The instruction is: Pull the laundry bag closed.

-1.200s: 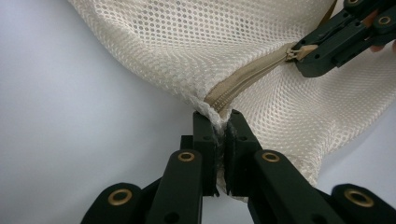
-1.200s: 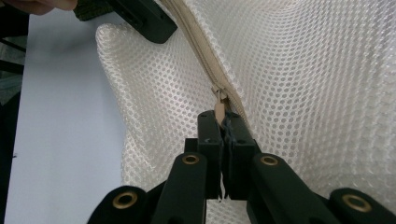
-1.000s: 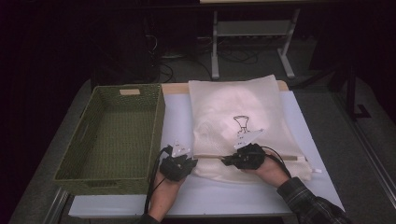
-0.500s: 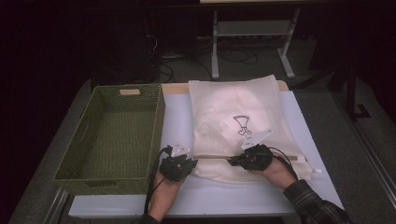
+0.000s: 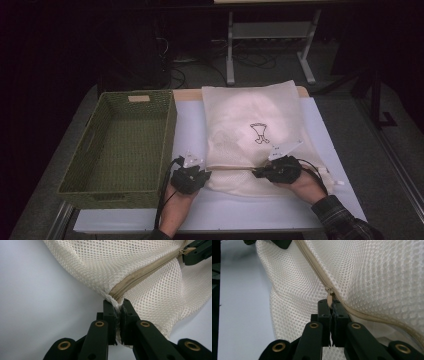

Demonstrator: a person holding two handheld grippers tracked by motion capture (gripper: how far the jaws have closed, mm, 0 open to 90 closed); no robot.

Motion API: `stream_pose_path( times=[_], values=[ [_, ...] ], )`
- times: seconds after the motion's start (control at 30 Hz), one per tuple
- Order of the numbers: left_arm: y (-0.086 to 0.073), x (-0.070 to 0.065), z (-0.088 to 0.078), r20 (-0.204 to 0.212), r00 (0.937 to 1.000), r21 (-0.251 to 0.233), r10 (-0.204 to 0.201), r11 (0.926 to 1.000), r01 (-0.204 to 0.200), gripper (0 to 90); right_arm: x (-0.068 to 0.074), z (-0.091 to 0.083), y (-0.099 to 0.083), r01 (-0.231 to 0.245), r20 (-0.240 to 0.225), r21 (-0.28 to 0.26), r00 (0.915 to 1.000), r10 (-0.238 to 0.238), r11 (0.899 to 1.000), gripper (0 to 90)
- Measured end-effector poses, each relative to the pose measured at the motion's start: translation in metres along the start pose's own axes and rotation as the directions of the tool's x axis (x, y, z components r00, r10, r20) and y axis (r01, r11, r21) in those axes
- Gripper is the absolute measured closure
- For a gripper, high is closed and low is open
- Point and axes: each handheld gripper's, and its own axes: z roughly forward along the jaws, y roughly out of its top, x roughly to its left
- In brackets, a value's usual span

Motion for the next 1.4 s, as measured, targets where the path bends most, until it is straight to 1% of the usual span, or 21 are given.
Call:
stream_pose_path(
  times=[0.07, 0.1, 0.3, 0.4, 0.57, 0.67, 0.83, 1.13, 1.3, 1.4],
  values=[
    [0.0, 0.0, 0.0, -0.002, 1.0, 0.002, 0.004, 1.0, -0.004, 84.5, 0.001, -0.001, -0.001, -0.004, -0.001, -0.002, 1.0, 0.004, 1.0, 87.1],
    [0.0, 0.0, 0.0, -0.002, 1.0, 0.003, -0.001, 1.0, 0.001, 84.5, 0.001, -0.002, -0.001, -0.002, 0.0, 0.0, 1.0, 0.002, 1.0, 87.1],
    [-0.001, 0.001, 0.0, -0.002, 1.0, 0.009, 0.001, 1.0, -0.001, 84.5, -0.003, -0.007, -0.006, -0.017, 0.006, -0.001, 0.9998, 0.017, 1.0, 87.1],
    [-0.001, 0.001, 0.0, -0.005, 0.9999, 0.007, -0.014, 0.9999, 0.014, 84.5, -0.004, -0.009, -0.008, -0.022, 0.012, -0.002, 0.9997, 0.022, 1.0, 87.1],
    [-0.001, 0.001, -0.001, -0.008, 0.9999, 0.01, -0.014, 0.9998, 0.014, 84.5, -0.006, -0.013, -0.012, -0.037, 0.021, -0.007, 0.9991, 0.037, 0.999, 87.1],
    [-0.002, 0.001, -0.001, -0.008, 0.9999, 0.013, -0.013, 0.9998, 0.013, 84.5, -0.007, -0.017, -0.015, -0.04, 0.027, -0.015, 0.9988, 0.04, 0.999, 87.1],
    [-0.002, 0.001, 0.0, -0.005, 0.9999, 0.015, -0.015, 0.9998, 0.015, 84.4, -0.01, -0.027, -0.021, -0.058, 0.044, -0.029, 0.9973, 0.059, 0.998, 87.0],
    [-0.003, 0.002, 0.0, 0.0, 0.9998, 0.016, -0.021, 0.9996, 0.021, 84.4, -0.013, -0.039, -0.028, -0.066, 0.076, -0.047, 0.9946, 0.07, 0.997, 87.1],
    [-0.003, 0.002, 0.0, 0.007, 0.9995, 0.014, -0.03, 0.9995, 0.03, 84.3, -0.016, -0.049, -0.036, -0.091, 0.089, -0.063, 0.9914, 0.096, 0.994, 87.1],
    [-0.001, 0.002, 0.0, 0.005, 0.9996, 0.018, -0.028, 0.9995, 0.028, 84.3, -0.017, -0.052, -0.039, -0.095, 0.093, -0.067, 0.9905, 0.101, 0.993, 87.0]
  ],
)
